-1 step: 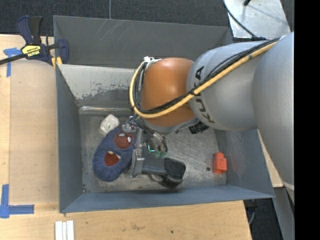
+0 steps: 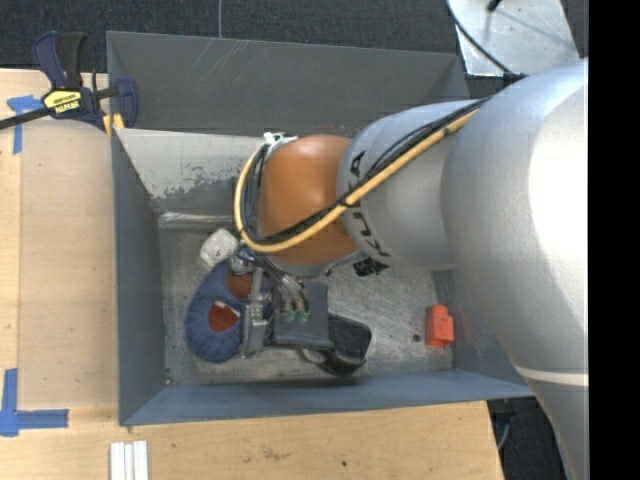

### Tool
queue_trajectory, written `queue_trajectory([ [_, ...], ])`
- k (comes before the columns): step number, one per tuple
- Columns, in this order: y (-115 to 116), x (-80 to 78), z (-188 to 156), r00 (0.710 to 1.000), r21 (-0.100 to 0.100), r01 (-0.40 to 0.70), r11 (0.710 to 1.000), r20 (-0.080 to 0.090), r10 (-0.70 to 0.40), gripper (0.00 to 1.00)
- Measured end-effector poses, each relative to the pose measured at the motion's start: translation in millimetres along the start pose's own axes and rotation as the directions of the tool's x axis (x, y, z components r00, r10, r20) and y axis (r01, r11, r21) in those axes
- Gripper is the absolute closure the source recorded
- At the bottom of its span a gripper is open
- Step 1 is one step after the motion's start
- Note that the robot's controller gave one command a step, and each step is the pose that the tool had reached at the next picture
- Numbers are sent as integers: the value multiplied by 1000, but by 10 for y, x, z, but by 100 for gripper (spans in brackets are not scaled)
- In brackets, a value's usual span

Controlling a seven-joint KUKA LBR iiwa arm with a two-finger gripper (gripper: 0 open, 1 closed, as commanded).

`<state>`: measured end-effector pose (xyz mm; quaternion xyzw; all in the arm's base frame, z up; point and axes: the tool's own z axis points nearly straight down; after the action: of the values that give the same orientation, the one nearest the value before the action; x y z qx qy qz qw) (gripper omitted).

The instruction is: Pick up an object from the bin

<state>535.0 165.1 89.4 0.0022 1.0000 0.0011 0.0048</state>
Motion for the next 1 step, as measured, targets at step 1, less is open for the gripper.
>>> queue_trajectory([
  [1, -96, 176, -19, 995, -8, -95, 995, 11, 95, 0],
])
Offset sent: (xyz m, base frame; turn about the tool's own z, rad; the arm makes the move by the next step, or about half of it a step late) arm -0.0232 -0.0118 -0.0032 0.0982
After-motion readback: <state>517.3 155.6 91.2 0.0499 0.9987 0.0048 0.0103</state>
